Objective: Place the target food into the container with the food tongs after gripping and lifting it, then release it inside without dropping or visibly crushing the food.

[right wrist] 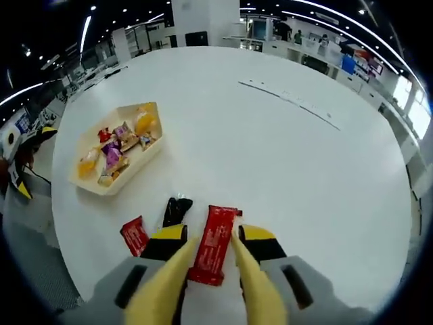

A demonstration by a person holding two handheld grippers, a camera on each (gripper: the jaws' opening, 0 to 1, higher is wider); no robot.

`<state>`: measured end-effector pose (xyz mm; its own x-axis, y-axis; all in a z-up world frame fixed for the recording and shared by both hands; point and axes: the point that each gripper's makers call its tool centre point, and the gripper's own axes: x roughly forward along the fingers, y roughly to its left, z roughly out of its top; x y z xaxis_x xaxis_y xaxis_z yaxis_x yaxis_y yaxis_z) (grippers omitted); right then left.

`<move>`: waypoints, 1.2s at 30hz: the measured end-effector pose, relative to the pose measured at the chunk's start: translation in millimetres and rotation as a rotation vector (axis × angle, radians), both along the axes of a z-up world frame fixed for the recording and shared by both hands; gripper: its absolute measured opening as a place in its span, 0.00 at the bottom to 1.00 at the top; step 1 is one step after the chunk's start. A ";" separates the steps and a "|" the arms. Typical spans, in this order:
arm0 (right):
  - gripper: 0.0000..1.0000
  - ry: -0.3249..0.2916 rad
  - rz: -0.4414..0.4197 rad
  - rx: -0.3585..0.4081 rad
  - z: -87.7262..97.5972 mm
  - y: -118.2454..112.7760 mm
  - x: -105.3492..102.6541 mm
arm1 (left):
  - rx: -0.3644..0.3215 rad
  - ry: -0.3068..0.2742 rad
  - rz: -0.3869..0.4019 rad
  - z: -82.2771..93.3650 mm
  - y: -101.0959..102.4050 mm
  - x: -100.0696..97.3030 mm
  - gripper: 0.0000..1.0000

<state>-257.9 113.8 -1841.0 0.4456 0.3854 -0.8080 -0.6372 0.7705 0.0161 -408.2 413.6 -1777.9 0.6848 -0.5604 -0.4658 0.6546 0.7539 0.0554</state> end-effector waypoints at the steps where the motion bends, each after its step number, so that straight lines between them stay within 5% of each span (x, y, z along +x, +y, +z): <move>1: 0.28 0.006 -0.002 -0.004 -1.9 -1.0 -1.8 | -0.001 -0.001 0.000 0.0 0.2 0.2 0.99; 19: 0.24 0.006 0.040 0.015 5.4 -1.8 0.4 | -0.010 0.011 -0.008 -1.2 -1.3 -1.2 0.99; 36: 0.24 -0.004 0.100 0.008 42.7 -5.1 13.5 | -0.023 0.007 -0.015 0.7 -3.8 -1.6 0.99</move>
<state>-244.4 108.7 -1798.3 0.4075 0.4348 -0.8030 -0.7110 0.7030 0.0198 -409.8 409.9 -1777.1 0.6729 -0.5813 -0.4576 0.6663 0.7450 0.0334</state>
